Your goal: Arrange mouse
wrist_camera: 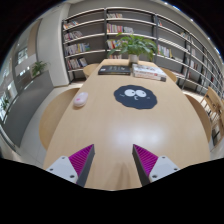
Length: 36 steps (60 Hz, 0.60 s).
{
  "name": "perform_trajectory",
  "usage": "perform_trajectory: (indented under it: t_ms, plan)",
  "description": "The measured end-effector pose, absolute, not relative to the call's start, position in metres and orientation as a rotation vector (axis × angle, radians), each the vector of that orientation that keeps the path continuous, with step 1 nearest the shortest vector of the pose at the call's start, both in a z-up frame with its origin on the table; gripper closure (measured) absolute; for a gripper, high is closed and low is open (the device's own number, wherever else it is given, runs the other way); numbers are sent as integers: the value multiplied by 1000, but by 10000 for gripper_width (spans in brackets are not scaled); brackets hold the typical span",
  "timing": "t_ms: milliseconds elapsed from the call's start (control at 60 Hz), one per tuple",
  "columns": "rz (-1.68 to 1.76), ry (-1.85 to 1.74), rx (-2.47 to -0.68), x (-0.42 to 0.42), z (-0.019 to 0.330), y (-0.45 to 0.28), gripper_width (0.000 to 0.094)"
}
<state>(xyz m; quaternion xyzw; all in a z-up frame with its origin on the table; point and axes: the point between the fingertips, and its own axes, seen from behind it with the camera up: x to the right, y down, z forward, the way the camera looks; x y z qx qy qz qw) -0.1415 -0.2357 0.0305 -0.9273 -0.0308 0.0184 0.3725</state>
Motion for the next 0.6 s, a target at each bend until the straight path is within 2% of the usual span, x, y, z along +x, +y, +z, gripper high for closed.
perform_trajectory:
  t_ms: [33, 50, 67, 317, 500, 600]
  plan:
    - [69, -97, -2383, -160, 25, -226, 173]
    - [83, -107, -2390, -166, 33, -232, 173]
    - [89, -111, -2386, -183, 20, -215, 173]
    - [163, -134, -2398, -286, -9, -112, 163]
    - [130, -107, -2375, -310, -12, -32, 168]
    - [106, -85, -2375, -309, -13, -2, 229]
